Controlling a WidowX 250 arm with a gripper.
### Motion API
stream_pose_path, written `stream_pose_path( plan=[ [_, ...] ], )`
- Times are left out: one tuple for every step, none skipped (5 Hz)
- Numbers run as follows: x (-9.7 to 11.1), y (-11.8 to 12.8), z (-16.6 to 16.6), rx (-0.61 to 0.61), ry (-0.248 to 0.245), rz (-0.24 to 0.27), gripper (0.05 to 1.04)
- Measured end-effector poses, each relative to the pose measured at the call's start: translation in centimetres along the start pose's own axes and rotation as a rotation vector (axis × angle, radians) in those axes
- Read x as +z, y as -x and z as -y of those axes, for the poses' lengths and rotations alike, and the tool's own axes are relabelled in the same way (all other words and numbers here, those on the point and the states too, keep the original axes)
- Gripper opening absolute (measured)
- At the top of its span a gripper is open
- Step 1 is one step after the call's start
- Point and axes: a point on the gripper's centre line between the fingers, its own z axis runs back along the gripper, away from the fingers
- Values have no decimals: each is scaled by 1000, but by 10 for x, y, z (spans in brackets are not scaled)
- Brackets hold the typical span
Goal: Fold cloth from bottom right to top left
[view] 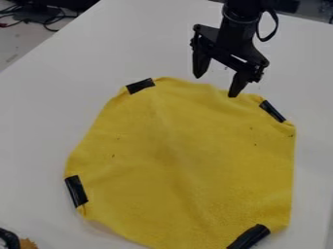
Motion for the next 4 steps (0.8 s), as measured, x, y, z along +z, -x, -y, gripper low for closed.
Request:
stream_pose_path(
  plan=[
    [-11,3,3,-6,2,-34,1001],
    [-18,8,7,-19,18,-57,1001],
    [-20,29,18,26,8,-112,1001],
    [13,53,51,108,66,-72,1001]
  ],
)
